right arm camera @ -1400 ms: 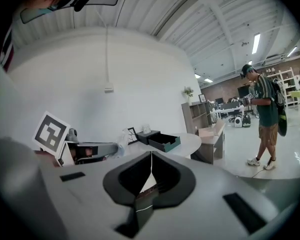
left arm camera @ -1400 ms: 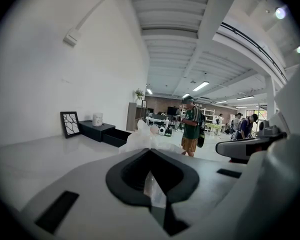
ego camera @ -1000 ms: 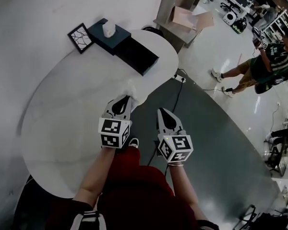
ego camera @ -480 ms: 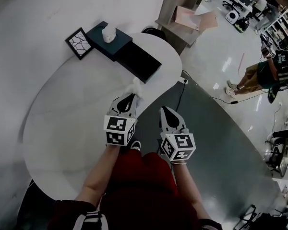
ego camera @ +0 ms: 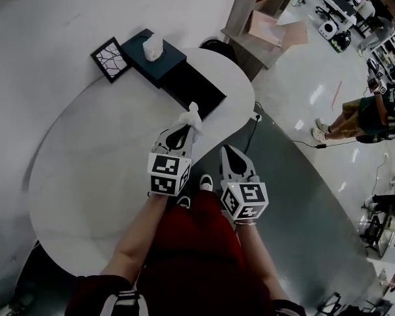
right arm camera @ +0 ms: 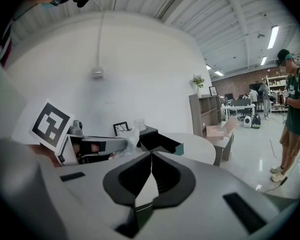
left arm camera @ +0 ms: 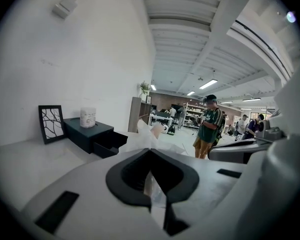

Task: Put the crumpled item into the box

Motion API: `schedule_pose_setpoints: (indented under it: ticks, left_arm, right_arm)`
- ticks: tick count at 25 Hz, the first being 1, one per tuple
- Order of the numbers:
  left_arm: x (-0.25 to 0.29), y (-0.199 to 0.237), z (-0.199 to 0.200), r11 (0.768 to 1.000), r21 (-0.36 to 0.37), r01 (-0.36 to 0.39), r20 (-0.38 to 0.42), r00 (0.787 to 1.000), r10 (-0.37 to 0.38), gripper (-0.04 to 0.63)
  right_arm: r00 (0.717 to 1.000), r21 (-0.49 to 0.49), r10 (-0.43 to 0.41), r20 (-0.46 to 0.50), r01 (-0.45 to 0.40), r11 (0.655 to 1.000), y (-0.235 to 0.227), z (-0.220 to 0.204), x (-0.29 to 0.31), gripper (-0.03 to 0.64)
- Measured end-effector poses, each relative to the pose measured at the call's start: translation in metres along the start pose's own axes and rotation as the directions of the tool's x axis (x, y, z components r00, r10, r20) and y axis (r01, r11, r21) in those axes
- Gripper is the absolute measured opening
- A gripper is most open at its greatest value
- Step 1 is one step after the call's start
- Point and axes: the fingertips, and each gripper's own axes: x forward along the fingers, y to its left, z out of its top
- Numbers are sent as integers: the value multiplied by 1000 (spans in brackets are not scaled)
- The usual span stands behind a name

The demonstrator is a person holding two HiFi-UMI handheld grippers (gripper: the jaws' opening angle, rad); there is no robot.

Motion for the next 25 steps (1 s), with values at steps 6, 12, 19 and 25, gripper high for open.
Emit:
schedule_pose_setpoints:
  ticks: [6,12,19,25]
  left_arm:
    - [28,15,10,998,-21,-66,-7,998,66,25]
    - [60,26,18,991,-27,-127,-25,992,127,25]
    - [100,38,17,984,-26,-176,-67,982,174,25]
    - [125,47,8,978,-22,-206,-128,971,202,25]
  right_arm:
    - [997,-19,72,-10,-72,997,-19,15,34,15]
    - [991,-17,129,-40,-130,991,-42,23,65,15]
    - [980,-9,182,-84,-184,983,-62,23,95,15]
    - [969,7,219,-117,-219,976,-73,19,112,15]
